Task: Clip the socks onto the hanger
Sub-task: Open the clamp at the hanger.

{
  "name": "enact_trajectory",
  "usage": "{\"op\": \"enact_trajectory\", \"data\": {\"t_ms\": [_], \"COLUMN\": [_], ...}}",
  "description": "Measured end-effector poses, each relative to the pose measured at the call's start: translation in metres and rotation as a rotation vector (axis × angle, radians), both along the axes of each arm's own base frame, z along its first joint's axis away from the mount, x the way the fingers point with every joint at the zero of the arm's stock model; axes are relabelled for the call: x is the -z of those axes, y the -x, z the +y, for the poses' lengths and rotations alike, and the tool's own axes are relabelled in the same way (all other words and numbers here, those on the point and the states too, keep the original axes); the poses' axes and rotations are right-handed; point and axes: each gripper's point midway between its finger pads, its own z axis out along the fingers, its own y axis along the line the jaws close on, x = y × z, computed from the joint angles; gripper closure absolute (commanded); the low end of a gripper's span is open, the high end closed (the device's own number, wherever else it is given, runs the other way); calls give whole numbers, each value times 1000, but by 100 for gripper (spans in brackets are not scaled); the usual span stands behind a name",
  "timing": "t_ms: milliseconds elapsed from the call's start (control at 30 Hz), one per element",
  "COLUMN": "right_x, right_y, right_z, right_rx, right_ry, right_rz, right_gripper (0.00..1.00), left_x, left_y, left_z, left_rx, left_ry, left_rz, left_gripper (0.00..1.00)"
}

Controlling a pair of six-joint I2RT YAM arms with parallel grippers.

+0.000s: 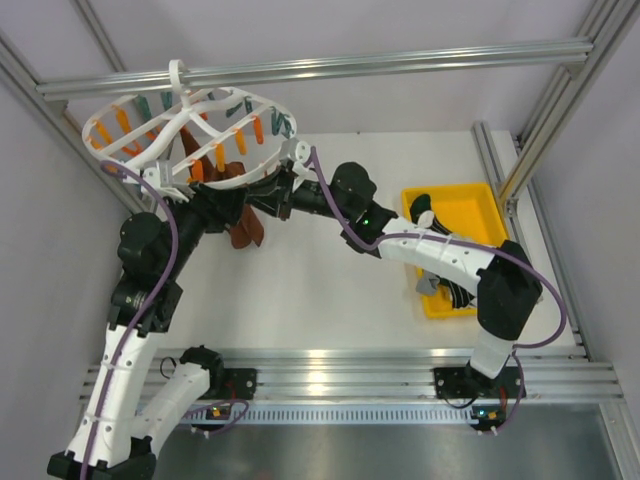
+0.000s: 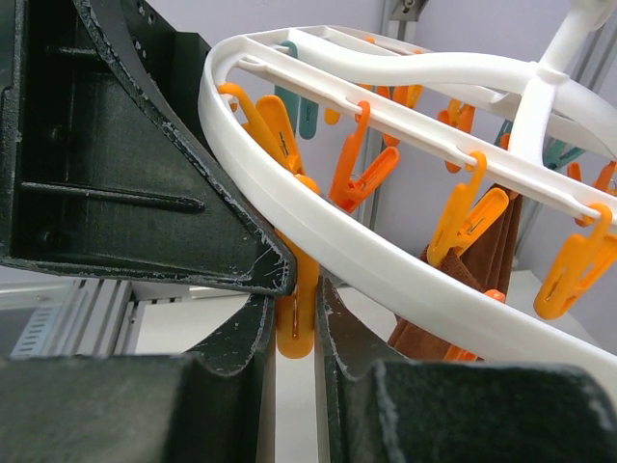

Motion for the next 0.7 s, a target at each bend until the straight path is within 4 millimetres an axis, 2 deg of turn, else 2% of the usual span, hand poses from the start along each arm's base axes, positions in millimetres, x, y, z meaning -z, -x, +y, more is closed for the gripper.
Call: {"op": "enact_trajectory", "data": {"t_ms": [367,600,700], "right_x": [-4,-10,-10], "right_y": [-1,-1,-1], "right_z": [2,0,0], "right_rx": [40,52,52], "right_ry": [-13,-23,-24], "right_rz": [-11,-17,-16], "right_gripper": [100,100,100], "left_x": [-5,-12,-13], "left_y": [-3,-4,-3], "left_z": [-3,-5,-7], "left_rx": [4,10,15], "left_ry": [52,81,86], "left_rz": [-8,-28,-31], "left_gripper": [42,53,61]}}
